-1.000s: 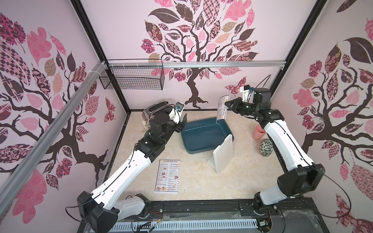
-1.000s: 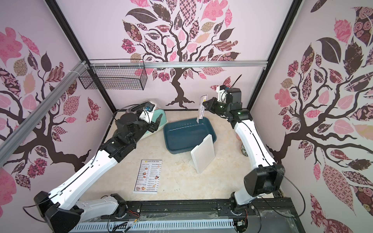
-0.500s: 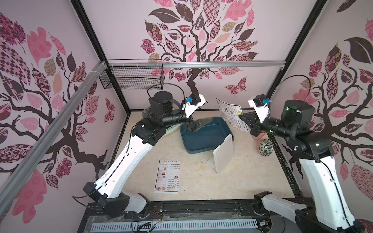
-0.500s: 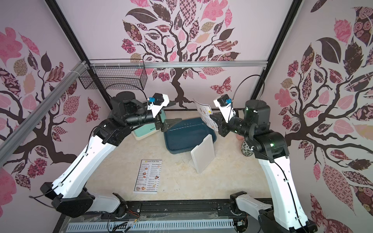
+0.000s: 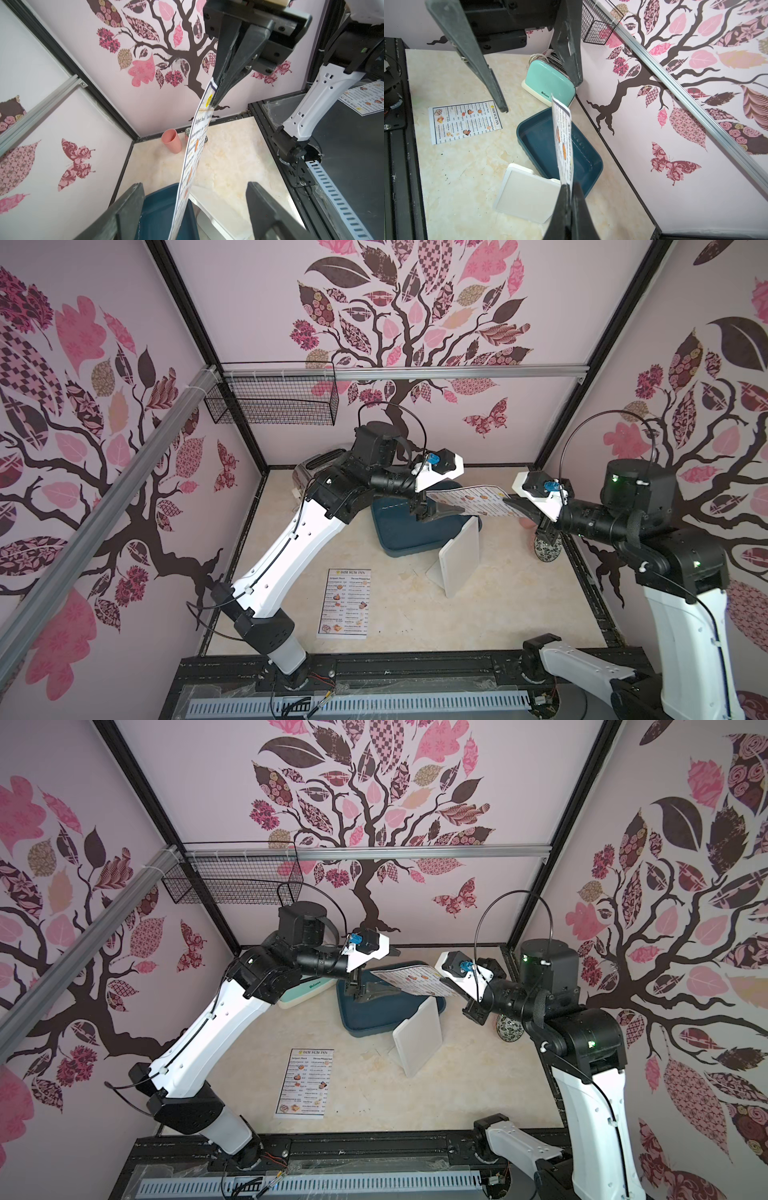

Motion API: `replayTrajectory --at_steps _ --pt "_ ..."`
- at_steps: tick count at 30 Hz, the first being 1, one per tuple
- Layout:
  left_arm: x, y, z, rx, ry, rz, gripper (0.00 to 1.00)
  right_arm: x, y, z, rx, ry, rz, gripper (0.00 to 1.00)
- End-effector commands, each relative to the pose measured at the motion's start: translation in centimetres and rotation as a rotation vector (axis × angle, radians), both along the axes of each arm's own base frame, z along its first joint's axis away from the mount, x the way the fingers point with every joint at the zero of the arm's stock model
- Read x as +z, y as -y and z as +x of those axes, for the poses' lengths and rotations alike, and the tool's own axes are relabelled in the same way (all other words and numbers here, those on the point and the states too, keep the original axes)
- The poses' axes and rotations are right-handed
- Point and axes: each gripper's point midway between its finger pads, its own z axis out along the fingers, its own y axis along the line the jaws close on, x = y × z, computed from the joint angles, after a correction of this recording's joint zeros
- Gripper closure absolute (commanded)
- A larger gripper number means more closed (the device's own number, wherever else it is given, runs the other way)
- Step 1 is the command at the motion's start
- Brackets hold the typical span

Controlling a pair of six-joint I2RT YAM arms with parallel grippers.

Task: Replace the menus in the menu holders
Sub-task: Pick up the menu from the storage box.

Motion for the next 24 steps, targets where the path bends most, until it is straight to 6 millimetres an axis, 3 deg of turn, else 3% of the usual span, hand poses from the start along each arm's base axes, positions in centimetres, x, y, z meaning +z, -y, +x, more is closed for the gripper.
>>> replayTrajectory --at_steps 1,4,8,14,16,19,21,22,23,24 --pt "-0.8 0.1 0.1 -0.002 0.036 0.042 0.25 0.1 -0.8 -0.9 0.077 0.026 -0.010 1.00" --pt "-1.6 0.3 0.2 -0.002 0.034 0.062 0.42 -0.1 -1.1 -0.9 0.099 0.027 -0.016 1.00" --pt "-2.2 0.6 0.0 -0.019 0.027 0.071 0.48 0.1 -1.4 -0.7 0.115 0.039 -0.005 1.00" --pt "-3.3 0.8 -0.3 -0.029 0.006 0.098 0.64 0.5 -1.9 -0.6 0.139 0.042 0.025 1.00" --pt "-3.2 0.8 -0.5 -0.036 0.011 0.098 0.76 0.2 -2.0 -0.5 0.141 0.037 0.029 1.00" --pt "-3.1 0.5 -0.6 -0.028 0.028 0.102 1.00 0.0 -2.0 -0.5 0.140 0.025 0.032 1.00" --pt "-3.1 0.2 -0.7 -0.018 0.034 0.105 1.00 0.3 -1.9 -0.4 0.122 0.037 0.055 0.98" --pt "-3.2 0.0 -0.7 -0.011 0.037 0.106 1.00 0.7 -1.8 -0.3 0.097 0.049 0.087 0.73" --pt "-3.0 -0.1 -0.7 -0.005 0.045 0.103 1.00 1.0 -1.5 -0.1 0.065 0.067 0.123 0.58" --pt "-3.1 -0.3 -0.6 0.006 0.050 0.101 1.00 1.4 -1.0 0.2 0.015 0.088 0.173 0.50"
